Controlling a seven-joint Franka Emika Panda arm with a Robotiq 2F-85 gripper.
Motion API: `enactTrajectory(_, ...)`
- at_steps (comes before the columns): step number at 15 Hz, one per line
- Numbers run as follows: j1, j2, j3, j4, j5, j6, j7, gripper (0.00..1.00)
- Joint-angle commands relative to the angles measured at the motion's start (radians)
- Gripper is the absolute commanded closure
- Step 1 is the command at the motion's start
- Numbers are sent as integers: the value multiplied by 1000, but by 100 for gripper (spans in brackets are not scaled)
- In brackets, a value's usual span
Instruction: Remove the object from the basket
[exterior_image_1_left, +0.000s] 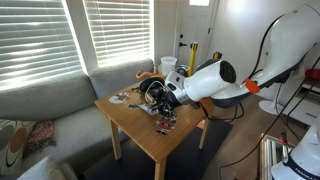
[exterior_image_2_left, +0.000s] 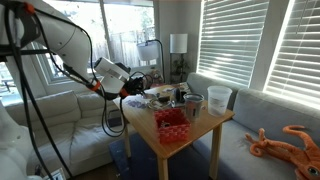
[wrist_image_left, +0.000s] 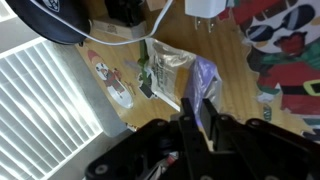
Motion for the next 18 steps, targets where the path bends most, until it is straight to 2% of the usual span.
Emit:
enactTrajectory(1, 4, 21, 6, 22, 75, -35, -62, 53)
enactTrajectory(2, 155, 3, -144, 2, 187, -41, -140, 45)
enactTrajectory(3, 177, -9, -160, -12, 270, -72, -192, 38)
enactTrajectory(4, 86, -22, -62, -24, 354, -112, -241, 32)
enactTrajectory(5, 234, -25, -199, -31, 437, -173, -272, 24)
enactTrajectory(8, 300, -65, -250, -26, 677, -328, -361, 3)
enactTrajectory(13, 366, -241, -336, 3, 1039, -613, -535, 0)
enactTrajectory(15, 375, -322, -373, 34, 1118, -782, -588, 0)
enactTrajectory(16, 353, -360, -371, 49, 1145, -861, -606, 0)
enactTrajectory(18, 362, -419, -432, 91, 1169, -1016, -630, 0)
